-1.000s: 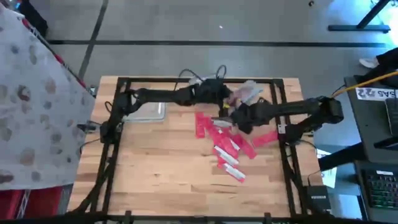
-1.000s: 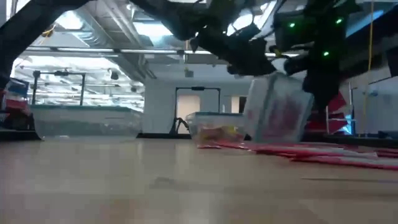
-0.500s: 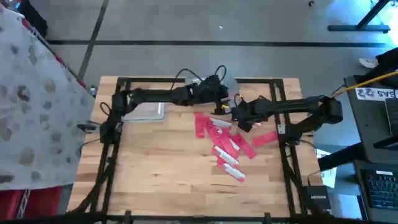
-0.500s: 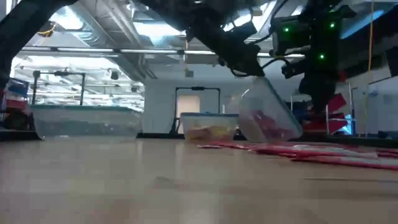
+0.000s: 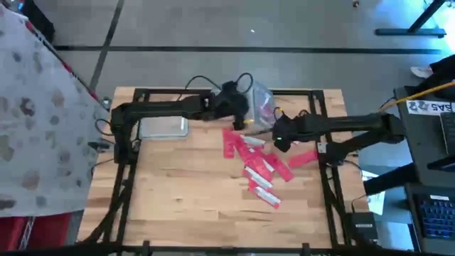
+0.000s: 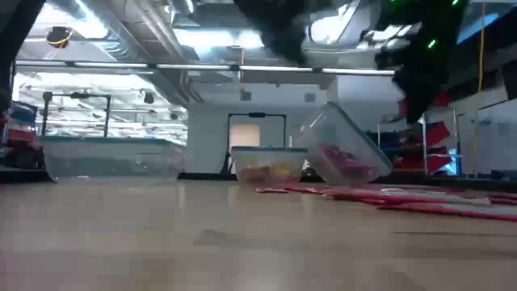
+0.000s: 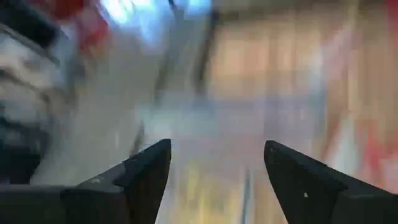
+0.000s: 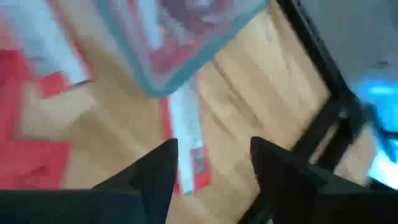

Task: Sort candy
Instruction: Move the rectangular transparent bin

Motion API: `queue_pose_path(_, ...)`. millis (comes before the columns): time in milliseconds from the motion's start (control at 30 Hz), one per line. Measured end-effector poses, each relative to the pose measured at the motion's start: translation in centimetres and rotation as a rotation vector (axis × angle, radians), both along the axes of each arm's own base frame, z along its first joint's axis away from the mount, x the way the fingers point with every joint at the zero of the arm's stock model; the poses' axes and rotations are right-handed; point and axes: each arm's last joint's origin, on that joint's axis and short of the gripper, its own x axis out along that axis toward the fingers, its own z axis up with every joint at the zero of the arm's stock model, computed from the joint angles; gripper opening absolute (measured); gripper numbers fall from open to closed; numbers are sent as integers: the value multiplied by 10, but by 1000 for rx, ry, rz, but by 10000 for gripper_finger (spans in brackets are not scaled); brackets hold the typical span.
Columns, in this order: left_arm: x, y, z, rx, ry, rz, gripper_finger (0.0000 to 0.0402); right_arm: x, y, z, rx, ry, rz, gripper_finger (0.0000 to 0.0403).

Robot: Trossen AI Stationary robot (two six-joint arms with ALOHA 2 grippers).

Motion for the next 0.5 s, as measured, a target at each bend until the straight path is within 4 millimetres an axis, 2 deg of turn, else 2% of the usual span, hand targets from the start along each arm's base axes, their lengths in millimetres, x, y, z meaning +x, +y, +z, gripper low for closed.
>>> queue_pose_path(67, -5, 4, -7, -56, 30, 12, 244, 9, 12, 1, 20, -78, 85, 191)
queue_pose_path(133, -1, 12, -15, -121, -17, 6, 244, 16, 21, 5, 17, -158, 145, 191)
queue_pose_path(200, 3, 19, -34, -159, -8, 16, 241, 20, 28, 10, 13, -222, 170, 191)
queue_pose_path(300, 19, 23, -60, -199, -47, -18, 239, 20, 39, 7, 32, -237, 178, 191)
queue_pose_path(500, 38, 25, -92, -206, -72, -37, 238, 15, 54, 8, 46, -246, 184, 191)
